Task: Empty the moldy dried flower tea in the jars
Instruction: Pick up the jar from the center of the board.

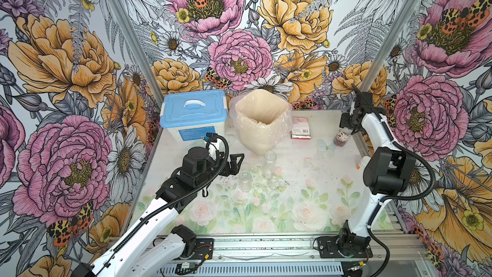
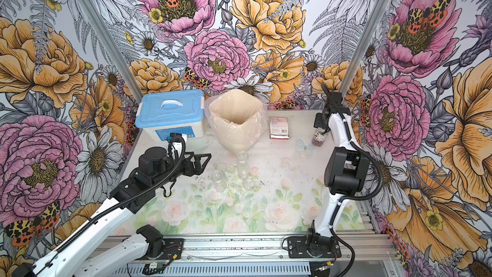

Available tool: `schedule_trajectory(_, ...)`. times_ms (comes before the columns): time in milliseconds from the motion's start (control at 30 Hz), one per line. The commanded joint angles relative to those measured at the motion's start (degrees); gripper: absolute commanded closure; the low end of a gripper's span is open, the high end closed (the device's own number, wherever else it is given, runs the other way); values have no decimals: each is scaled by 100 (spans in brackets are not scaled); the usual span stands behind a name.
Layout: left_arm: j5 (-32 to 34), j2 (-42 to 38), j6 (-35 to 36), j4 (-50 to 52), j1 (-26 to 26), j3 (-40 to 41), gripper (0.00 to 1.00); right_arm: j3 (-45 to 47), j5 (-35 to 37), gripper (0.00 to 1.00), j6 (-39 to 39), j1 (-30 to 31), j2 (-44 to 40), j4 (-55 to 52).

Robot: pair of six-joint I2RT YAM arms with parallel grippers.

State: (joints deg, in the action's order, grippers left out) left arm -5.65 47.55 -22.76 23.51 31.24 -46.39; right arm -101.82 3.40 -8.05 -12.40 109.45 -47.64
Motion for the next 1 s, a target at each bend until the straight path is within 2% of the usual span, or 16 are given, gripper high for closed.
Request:
schedule_trajectory(0, -86, -70, 14, -150, -39, -96, 1, 173, -481, 47, -403, 2, -662, 70)
schedule_trajectory(300, -242, 32, 144, -154, -31, -321, 1, 923, -1440, 53, -834, 256, -1614, 68)
schedule_trajectory(533, -566, 303, 576, -231, 90, -761, 1, 1286, -1966, 55, -1056, 665, -2441, 66)
schedule_trajectory(967, -951, 1524, 1761, -481, 685, -1812, 1, 1455, -3107, 59, -1465, 1124, -3660, 70)
